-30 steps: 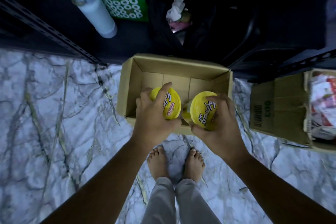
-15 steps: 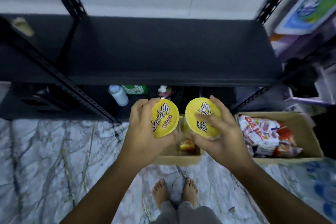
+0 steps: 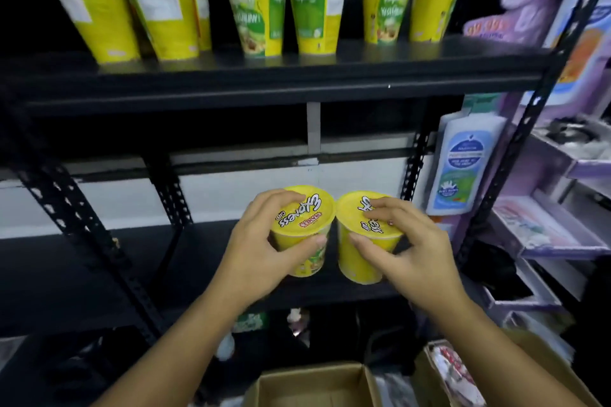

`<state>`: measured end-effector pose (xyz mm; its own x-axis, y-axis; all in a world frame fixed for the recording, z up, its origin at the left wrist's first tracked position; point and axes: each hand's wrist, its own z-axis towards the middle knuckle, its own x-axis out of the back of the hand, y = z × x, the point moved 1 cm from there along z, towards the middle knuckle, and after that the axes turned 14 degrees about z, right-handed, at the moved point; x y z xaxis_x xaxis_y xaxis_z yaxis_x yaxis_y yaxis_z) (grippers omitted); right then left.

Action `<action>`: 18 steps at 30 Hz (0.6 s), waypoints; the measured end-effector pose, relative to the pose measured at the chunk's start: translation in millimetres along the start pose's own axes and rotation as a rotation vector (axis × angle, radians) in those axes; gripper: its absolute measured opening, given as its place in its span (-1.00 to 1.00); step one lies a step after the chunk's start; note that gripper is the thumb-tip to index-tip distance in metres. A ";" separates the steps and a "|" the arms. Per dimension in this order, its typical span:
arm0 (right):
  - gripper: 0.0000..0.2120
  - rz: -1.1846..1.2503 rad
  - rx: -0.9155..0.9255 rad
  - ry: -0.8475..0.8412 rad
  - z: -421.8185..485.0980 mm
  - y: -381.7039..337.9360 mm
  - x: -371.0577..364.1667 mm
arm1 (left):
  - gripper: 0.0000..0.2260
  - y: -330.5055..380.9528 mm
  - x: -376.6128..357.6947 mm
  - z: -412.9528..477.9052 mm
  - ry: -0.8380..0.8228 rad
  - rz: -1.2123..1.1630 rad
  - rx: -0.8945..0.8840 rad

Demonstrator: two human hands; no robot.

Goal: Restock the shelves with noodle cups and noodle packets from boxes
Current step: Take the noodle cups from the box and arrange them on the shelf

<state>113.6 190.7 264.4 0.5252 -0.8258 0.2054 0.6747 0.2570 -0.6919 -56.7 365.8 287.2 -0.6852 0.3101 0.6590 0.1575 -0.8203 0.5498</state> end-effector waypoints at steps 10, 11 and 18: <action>-0.68 -0.015 0.150 0.009 100.4 -53.6 39.9 | -0.66 45.6 43.9 91.1 0.176 -0.085 -0.201; -0.68 -0.010 0.154 0.018 110.6 -57.6 45.5 | -0.66 52.1 45.7 100.8 0.193 -0.105 -0.212; -0.74 -0.024 0.199 0.059 182.2 -81.9 94.4 | -0.74 107.4 55.1 169.1 0.269 -0.109 -0.297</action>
<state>202.4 183.2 466.6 0.4806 -0.8594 0.1747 0.7786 0.3265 -0.5360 42.6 376.0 469.4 -0.8541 0.2985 0.4259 -0.1115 -0.9049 0.4107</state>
